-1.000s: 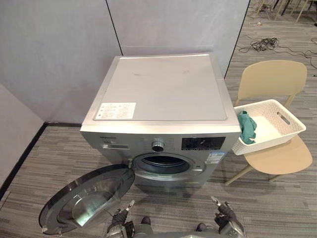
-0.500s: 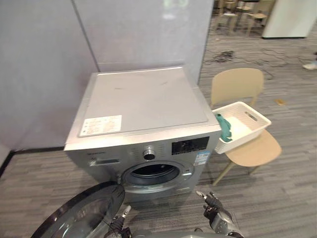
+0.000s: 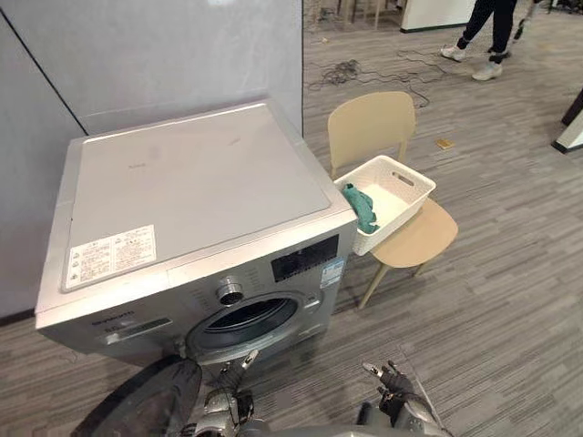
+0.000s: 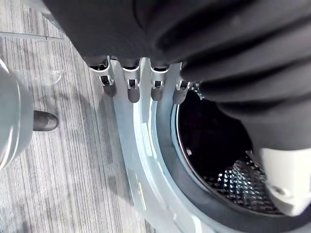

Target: Pick up the laundry basket with both hands and put the clothes into the washing machine.

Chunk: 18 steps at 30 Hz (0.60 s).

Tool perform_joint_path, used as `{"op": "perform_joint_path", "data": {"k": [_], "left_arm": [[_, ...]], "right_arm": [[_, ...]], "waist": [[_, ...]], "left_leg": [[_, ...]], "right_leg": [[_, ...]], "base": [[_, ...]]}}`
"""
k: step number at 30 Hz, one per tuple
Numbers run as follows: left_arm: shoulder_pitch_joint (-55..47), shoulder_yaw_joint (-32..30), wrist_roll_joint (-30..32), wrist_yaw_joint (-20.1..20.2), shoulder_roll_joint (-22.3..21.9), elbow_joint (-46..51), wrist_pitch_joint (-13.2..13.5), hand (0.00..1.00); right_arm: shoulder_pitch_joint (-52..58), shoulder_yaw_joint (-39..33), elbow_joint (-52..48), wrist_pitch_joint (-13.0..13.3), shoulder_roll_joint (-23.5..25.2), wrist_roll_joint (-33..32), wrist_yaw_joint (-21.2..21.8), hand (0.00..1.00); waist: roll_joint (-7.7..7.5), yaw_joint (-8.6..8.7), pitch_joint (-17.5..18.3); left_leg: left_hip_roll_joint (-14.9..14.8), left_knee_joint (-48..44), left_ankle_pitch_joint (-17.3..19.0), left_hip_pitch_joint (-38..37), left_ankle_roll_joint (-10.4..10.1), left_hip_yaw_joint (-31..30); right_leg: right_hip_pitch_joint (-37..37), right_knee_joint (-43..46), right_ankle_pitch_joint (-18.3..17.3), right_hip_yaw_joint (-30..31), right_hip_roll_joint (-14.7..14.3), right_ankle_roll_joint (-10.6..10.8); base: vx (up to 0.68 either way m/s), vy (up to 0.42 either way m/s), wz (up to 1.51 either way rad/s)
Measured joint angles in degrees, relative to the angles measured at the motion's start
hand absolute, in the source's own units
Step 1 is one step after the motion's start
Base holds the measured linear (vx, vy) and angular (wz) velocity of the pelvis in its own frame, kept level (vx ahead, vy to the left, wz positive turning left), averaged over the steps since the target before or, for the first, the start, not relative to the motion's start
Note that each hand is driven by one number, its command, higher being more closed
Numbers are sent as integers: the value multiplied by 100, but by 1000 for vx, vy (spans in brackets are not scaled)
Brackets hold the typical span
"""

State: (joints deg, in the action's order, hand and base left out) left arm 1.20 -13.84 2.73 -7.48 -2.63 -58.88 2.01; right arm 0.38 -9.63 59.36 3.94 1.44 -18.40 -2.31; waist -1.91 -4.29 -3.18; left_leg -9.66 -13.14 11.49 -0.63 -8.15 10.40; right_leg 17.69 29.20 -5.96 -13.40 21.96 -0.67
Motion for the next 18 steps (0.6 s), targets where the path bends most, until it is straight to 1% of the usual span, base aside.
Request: {"op": "perform_joint_path", "data": {"k": [1,2,3,4,5,6,7,8,9,10,11,12,13,14,15,16,17,18], "left_arm": [[-25,-11,1,-27,42,-26,1,0],[-41,-20,1,-28,3,-39,-2,0],[-47,-37,5,-25,-103,-36,-1,0],[-75,-61,5,-10,-148,-38,1,0],[-88,-135,5,-15,-152,-39,1,0],[-113,-221,6,-13,-128,-85,7,0],[-112,-257,5,-8,-90,-110,22,0],[-74,-288,5,-8,-18,-135,27,0],[-14,-430,2,-12,89,-129,35,0],[5,-466,-7,-11,140,-118,37,0],[4,-467,-64,-13,225,-108,48,0],[-8,-468,-112,-13,282,-110,70,0],[-41,-467,-169,-10,264,-120,48,0],[-77,-461,-202,-9,248,-114,58,0],[-163,-442,-236,-8,217,-85,75,0],[-175,-442,-245,-8,213,-67,76,0],[-194,-406,-262,14,214,-76,74,0],[-210,-403,-273,34,215,-76,73,0]], "right_arm": [[9,-23,48,-2,26,20,-8,0],[-11,-22,84,-3,34,43,-14,0],[-131,-36,96,1,-48,63,-17,0],[-160,-137,213,-14,-122,70,-17,0],[-179,-162,264,-16,-130,74,-17,0],[-241,-230,369,-5,-135,73,-14,0],[-271,-257,456,4,-133,70,-15,0],[-293,-280,557,0,-131,66,-17,0],[-336,-282,732,0,-184,47,-26,0],[-341,-244,737,0,-182,21,-35,0],[-369,-218,733,8,-176,-17,-40,0],[-405,-205,730,23,-192,-90,-65,0],[-426,-198,723,56,-271,-189,-99,0],[-448,-182,722,63,-306,-194,-110,0],[-547,-138,725,76,-380,-195,-112,0],[-598,-132,721,88,-413,-195,-111,0],[-715,-133,697,101,-466,-190,-113,0],[-743,-135,640,104,-462,-183,-115,0]], "waist": [[55,-11,2],[119,-37,-6],[369,-95,-8],[411,-78,14],[390,-66,13],[331,16,31],[296,37,59],[250,36,56],[178,25,25],[157,16,-19],[104,-17,-110],[117,-89,-197],[152,-147,-220],[154,-160,-222],[180,-201,-238],[211,-262,-248],[274,-294,-249],[302,-286,-239]], "left_leg": [[-118,-18,80,12,-146,-206],[-274,1,77,42,-152,-328],[-611,24,26,75,-198,-556],[-834,22,-177,63,-394,-738],[-911,14,-265,73,-398,-865],[-1051,-36,-485,167,-348,-1141],[-1109,-125,-624,298,-302,-1290],[-1179,-375,-840,525,-107,-1522],[-1243,-1044,-1244,988,406,-1807],[-1253,-1407,-1465,1182,701,-1849],[-1238,-2044,-1653,1506,892,-1860],[-1070,-2813,-1152,1774,646,-1854],[-640,-3194,-638,1922,328,-1950],[-348,-3232,-396,1973,168,-2012],[234,-3007,-1,2003,-190,-2130],[462,-2767,100,2014,-184,-2095],[883,-1719,81,1992,-35,-1771],[961,-1286,12,1983,310,-1616]], "right_leg": [[-130,-261,-165,-19,-219,624],[-194,-432,-185,-60,-412,835],[-176,-540,-271,-186,-726,773],[-123,-254,-447,-550,-758,735],[-120,-166,-549,-587,-831,667],[-155,-144,-701,-741,-983,549],[-177,-189,-738,-828,-1038,491],[-268,-337,-740,-902,-1180,419],[-481,-676,-642,-1008,-1434,286],[-586,-819,-586,-1021,-1526,196],[-777,-1048,-509,-1022,-1620,118],[-1046,-1352,-393,-988,-1769,24],[-1244,-1564,-349,-945,-1838,-13],[-1300,-1629,-341,-904,-1852,-15],[-1437,-1804,-287,-834,-1886,-9],[-1488,-1891,-257,-803,-1911,-10],[-1604,-2098,-207,-803,-1981,42],[-1642,-2172,-197,-843,-2009,59]], "base": [[117,-422,-30],[103,-424,-54],[88,-431,-54],[77,-424,-35],[64,-423,8],[43,-307,31],[88,-352,38],[152,-349,28],[173,-366,16],[179,-361,-1],[174,-297,-28],[219,-289,-41],[195,-189,-39],[185,-119,-35],[139,-52,-31],[160,-27,-32],[159,0,-11],[210,-5,14]]}}
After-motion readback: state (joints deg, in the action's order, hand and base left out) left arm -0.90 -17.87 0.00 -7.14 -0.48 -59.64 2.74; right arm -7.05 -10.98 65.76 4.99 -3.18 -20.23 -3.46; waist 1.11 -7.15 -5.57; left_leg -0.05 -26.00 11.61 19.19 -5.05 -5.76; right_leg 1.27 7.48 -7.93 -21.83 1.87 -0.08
